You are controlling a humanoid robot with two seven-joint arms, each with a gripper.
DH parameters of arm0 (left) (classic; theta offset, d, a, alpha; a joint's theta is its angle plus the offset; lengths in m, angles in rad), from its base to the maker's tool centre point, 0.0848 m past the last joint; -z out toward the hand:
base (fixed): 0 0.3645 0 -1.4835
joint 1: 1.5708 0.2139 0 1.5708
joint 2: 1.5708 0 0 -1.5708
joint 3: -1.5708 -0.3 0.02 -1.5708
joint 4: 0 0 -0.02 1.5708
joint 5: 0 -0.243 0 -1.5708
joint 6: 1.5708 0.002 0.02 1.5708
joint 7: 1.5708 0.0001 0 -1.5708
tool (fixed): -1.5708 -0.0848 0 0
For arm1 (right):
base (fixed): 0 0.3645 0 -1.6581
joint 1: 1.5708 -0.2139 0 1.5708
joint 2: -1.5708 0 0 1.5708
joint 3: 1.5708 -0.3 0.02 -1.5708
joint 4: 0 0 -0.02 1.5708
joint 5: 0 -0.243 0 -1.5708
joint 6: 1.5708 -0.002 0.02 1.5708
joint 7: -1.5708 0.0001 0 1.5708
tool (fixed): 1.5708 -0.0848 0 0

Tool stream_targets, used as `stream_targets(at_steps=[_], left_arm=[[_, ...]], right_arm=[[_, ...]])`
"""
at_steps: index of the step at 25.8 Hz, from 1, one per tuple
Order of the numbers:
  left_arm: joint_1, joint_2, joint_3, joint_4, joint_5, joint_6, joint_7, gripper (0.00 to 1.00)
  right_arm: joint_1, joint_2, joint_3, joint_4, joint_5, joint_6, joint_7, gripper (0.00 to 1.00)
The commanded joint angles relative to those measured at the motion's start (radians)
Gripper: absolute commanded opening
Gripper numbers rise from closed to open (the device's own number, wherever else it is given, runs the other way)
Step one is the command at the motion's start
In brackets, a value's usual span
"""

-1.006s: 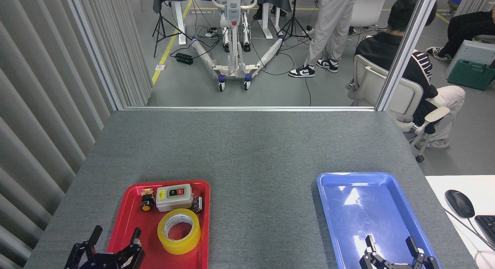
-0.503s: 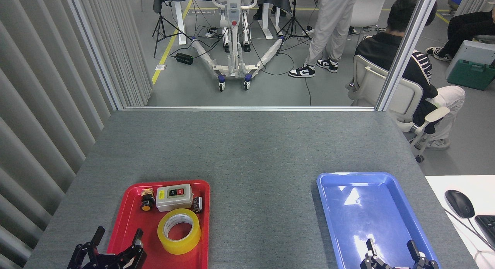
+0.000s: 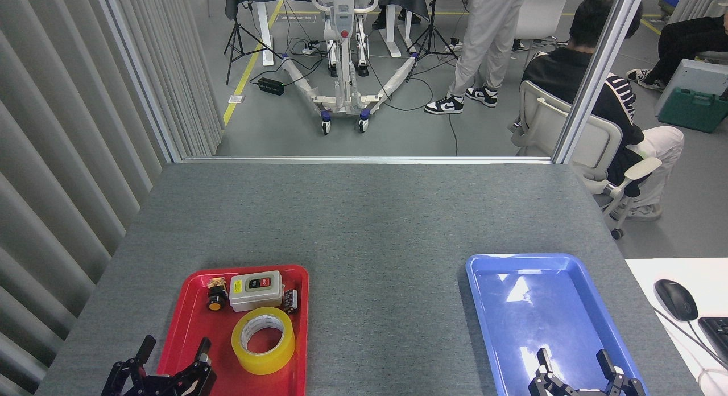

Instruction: Place and move tape with both arms

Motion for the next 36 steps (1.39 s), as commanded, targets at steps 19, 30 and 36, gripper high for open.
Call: stream_targets(at_steps=[19, 30, 36], left_arm=[[0.000, 0.010, 0.000, 0.009, 0.000, 0.001, 0.001, 1.00], [-0.011, 0.021, -0.002, 0.004, 0.003, -0.012, -0.001, 1.00], [-0.137, 0.101, -0.042, 0.010, 0.183, 0.015, -0.151, 1.00]], right_arm=[[-0.003, -0.020, 0.003, 0.000, -0.001, 0.001, 0.004, 0.99], [0.003, -0.016, 0.005, 0.000, -0.001, 0.004, 0.002, 0.99], [0.003, -0.020, 0.003, 0.000, -0.001, 0.004, 0.002, 0.99]])
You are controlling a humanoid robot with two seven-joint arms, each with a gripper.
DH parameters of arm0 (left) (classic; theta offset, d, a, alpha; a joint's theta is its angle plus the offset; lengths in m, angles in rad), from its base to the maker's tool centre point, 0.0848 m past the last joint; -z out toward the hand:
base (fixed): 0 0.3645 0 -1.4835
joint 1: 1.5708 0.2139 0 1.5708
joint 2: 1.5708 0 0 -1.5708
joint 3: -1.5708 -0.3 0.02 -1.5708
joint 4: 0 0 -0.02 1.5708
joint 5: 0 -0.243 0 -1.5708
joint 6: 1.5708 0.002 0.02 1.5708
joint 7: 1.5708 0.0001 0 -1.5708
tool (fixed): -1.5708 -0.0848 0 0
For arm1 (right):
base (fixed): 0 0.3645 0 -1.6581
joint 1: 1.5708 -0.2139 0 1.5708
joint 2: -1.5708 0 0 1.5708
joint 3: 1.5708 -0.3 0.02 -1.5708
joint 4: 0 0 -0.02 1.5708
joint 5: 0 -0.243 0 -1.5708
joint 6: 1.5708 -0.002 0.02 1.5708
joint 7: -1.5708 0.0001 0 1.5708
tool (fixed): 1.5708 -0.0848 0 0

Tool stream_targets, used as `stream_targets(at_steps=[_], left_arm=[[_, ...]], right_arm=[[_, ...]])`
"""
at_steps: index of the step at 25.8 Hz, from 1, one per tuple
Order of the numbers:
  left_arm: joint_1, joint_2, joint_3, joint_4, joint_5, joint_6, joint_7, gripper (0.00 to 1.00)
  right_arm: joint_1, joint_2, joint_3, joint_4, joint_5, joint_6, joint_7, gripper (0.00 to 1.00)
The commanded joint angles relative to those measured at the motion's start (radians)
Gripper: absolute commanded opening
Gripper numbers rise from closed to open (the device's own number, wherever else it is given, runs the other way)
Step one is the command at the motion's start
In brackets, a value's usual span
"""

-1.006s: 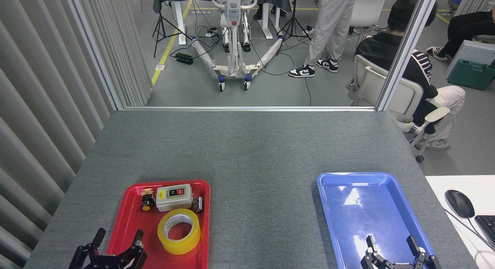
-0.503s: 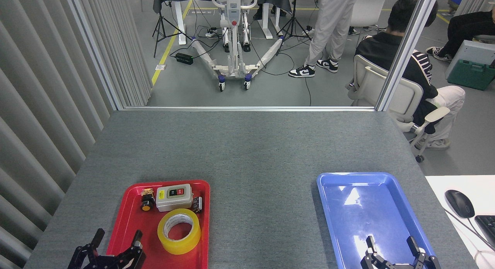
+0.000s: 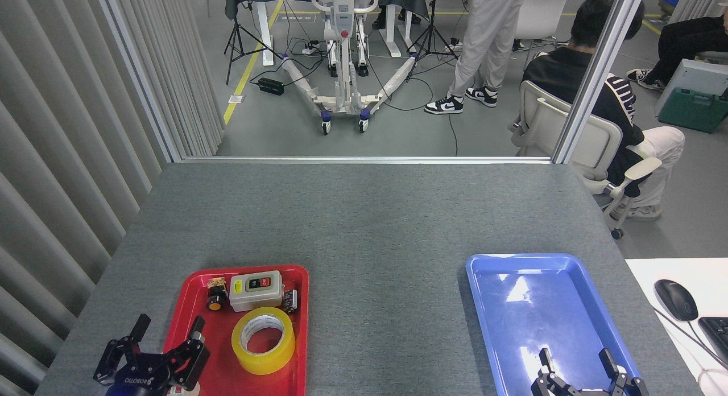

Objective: Place and move tape with both arms
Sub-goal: 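Reach the left hand to the yellow tape roll in the red tray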

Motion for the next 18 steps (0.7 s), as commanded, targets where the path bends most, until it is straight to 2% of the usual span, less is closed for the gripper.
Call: stream_targets(at_steps=[1, 4, 7, 9, 13, 15, 18], left_arm=[[-0.092, 0.049, -0.051, 0.006, 0.100, 0.014, -0.194, 1.00], [-0.163, 0.046, -0.087, 0.015, 0.104, 0.018, -0.470, 1.00], [-0.201, 0.052, -0.110, 0.032, 0.106, 0.019, -0.629, 1.00], [-0.212, 0.067, -0.143, 0.049, 0.144, 0.030, -0.660, 1.00], [-0.258, 0.214, -0.253, 0.060, 0.368, 0.139, -0.665, 1.00], [-0.292, 0.259, -0.318, 0.067, 0.399, 0.188, -0.671, 1.00], [-0.327, 0.276, -0.374, 0.083, 0.406, 0.208, -0.682, 1.00]], right_arm=[[0.000, -0.001, 0.000, 0.000, 0.000, 0.000, 0.002, 0.99], [0.000, -0.001, 0.000, 0.000, 0.000, 0.000, 0.002, 0.99], [0.000, -0.002, 0.000, 0.000, 0.000, 0.000, 0.000, 0.99], [0.000, -0.002, 0.000, 0.000, 0.000, 0.000, 0.002, 0.99], [-0.002, -0.002, 0.000, 0.000, 0.000, 0.000, 0.000, 0.99], [-0.002, -0.002, 0.000, 0.000, 0.000, 0.000, 0.000, 0.99], [0.000, -0.001, 0.000, 0.000, 0.000, 0.000, 0.000, 0.99]])
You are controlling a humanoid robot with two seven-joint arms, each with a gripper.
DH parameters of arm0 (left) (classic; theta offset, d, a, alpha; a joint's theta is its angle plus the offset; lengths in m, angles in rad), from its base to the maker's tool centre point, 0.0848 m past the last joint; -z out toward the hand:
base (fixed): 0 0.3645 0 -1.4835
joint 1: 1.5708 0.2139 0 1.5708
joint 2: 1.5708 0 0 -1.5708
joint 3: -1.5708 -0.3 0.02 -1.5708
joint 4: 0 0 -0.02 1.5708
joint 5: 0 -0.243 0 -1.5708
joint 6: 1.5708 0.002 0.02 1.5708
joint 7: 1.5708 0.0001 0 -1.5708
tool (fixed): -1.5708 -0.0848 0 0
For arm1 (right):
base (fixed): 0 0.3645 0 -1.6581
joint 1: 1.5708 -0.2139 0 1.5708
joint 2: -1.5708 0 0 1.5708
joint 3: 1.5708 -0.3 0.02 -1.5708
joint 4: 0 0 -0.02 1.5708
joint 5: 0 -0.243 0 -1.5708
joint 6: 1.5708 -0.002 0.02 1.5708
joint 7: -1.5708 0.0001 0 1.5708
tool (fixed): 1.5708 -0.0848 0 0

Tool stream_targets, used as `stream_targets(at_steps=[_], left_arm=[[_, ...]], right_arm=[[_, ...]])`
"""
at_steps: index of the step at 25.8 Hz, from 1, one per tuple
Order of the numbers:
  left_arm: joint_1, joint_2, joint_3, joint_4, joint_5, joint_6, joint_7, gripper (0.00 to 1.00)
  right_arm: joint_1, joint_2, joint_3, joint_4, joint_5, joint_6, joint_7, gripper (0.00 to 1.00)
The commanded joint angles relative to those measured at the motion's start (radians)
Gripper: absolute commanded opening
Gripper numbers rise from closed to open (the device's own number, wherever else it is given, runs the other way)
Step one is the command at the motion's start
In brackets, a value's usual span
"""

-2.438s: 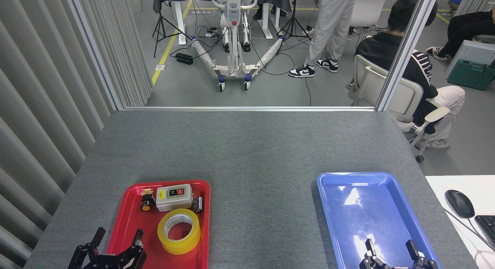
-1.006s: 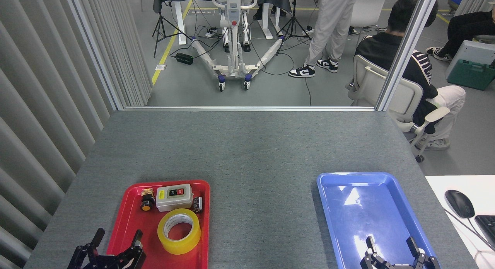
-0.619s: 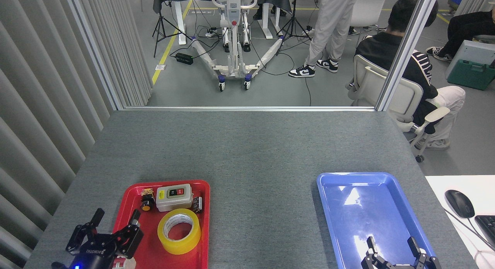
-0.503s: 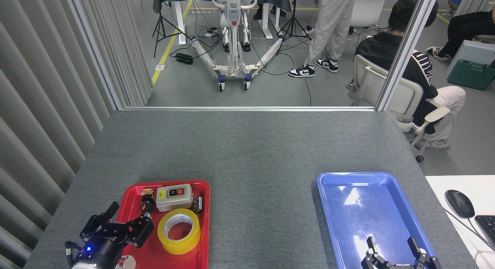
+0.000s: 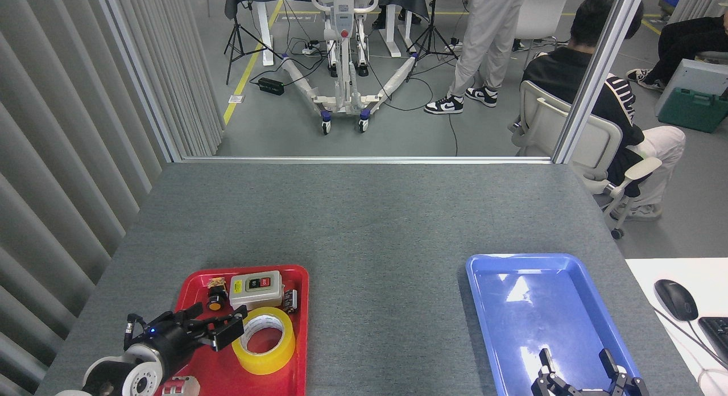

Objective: Place and move tape with both arms
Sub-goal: 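Reach the left hand to the yellow tape roll in the red tray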

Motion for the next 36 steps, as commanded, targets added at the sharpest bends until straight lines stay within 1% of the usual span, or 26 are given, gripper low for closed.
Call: stream_targets(at_steps=[1, 3, 5, 7, 9, 12, 16, 19, 22, 29, 36], left_arm=[[-0.046, 0.034, -0.061, 0.027, 0.033, 0.034, -0.027, 1.00], [-0.075, 0.040, -0.073, 0.059, 0.058, 0.051, -0.058, 1.00], [-0.109, 0.067, -0.141, 0.097, 0.102, 0.057, -0.072, 1.00], [-0.148, 0.093, -0.210, 0.119, 0.118, 0.058, -0.072, 1.00], [-0.164, 0.102, -0.228, 0.116, 0.119, 0.056, -0.072, 1.00], [-0.193, 0.103, -0.244, 0.149, 0.119, 0.067, -0.084, 1.00], [-0.227, 0.125, -0.317, 0.202, 0.119, 0.104, -0.182, 1.00], [-0.264, 0.126, -0.369, 0.232, 0.119, 0.104, -0.192, 1.00], [-0.296, 0.117, -0.406, 0.295, 0.119, 0.104, -0.192, 1.00], [-0.328, 0.113, -0.431, 0.335, 0.119, 0.111, -0.215, 1.00], [-0.391, 0.120, -0.554, 0.346, 0.119, 0.099, -0.225, 1.00]], right_arm=[[0.001, 0.001, 0.000, 0.000, 0.000, 0.000, 0.003, 0.99], [0.001, 0.001, 0.000, 0.000, 0.000, 0.000, 0.005, 0.99], [0.001, 0.001, 0.000, 0.000, 0.000, 0.000, 0.003, 0.99], [0.001, 0.001, 0.000, 0.000, 0.000, 0.000, 0.003, 0.99], [0.001, 0.003, 0.000, 0.000, 0.000, 0.000, 0.005, 0.99], [0.001, 0.006, 0.000, 0.000, 0.000, 0.000, 0.003, 0.99], [0.001, 0.007, 0.000, 0.000, 0.000, 0.000, 0.003, 0.99], [0.001, 0.009, 0.000, 0.000, 0.000, -0.002, 0.003, 0.99], [0.002, 0.009, 0.000, 0.000, 0.000, -0.002, 0.005, 0.99], [0.001, 0.009, 0.000, 0.000, 0.002, -0.003, 0.005, 0.99], [0.002, 0.009, 0.000, 0.000, 0.002, -0.003, 0.005, 0.99]])
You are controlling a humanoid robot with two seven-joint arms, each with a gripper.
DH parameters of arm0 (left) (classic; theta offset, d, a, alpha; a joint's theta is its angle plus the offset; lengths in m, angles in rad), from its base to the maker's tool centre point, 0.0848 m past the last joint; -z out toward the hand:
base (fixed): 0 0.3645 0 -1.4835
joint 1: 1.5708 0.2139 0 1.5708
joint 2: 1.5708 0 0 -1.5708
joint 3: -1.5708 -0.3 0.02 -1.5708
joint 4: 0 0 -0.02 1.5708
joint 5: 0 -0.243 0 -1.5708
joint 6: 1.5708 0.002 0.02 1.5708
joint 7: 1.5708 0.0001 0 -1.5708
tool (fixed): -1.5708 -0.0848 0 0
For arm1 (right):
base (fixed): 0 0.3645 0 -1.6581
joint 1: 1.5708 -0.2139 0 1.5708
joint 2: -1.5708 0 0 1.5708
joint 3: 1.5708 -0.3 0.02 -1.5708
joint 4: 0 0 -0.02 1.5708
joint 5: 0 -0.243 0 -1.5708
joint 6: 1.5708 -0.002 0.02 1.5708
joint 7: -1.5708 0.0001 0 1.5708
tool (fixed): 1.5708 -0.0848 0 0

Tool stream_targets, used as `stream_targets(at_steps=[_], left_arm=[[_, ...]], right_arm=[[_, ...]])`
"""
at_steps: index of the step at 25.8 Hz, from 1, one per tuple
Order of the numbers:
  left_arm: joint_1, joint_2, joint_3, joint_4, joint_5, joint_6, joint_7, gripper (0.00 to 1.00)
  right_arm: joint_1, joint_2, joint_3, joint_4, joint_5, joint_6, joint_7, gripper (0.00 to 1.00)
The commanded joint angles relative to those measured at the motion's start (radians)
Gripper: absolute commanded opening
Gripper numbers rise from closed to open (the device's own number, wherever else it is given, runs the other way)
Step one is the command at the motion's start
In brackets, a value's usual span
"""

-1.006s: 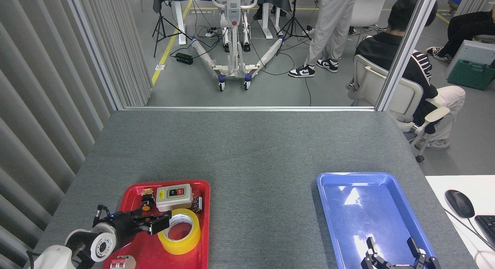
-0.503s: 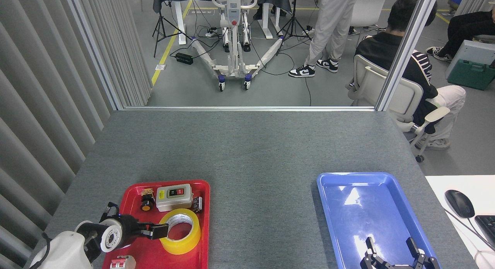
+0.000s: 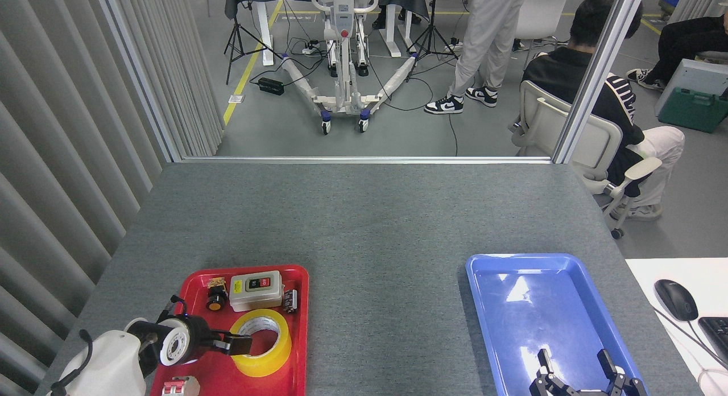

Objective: Place and move tape with both arms
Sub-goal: 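Reach the left hand to the yellow tape roll in the red tray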

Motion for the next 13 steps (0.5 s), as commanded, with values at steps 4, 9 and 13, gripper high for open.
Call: stream_targets(at_steps=[4, 9, 13], left_arm=[[-0.043, -0.004, -0.060, 0.019, 0.000, -0.008, 0.001, 0.96], [-0.066, -0.005, -0.103, 0.062, 0.000, -0.098, -0.002, 0.77], [-0.084, -0.008, -0.103, 0.066, 0.000, -0.157, -0.004, 0.48]], right_arm=[[0.000, 0.000, -0.001, 0.002, 0.000, 0.000, 0.000, 0.99], [0.002, 0.002, 0.001, 0.000, 0.000, 0.000, 0.000, 0.99], [0.003, 0.003, 0.001, 0.000, 0.000, -0.003, 0.000, 0.99]])
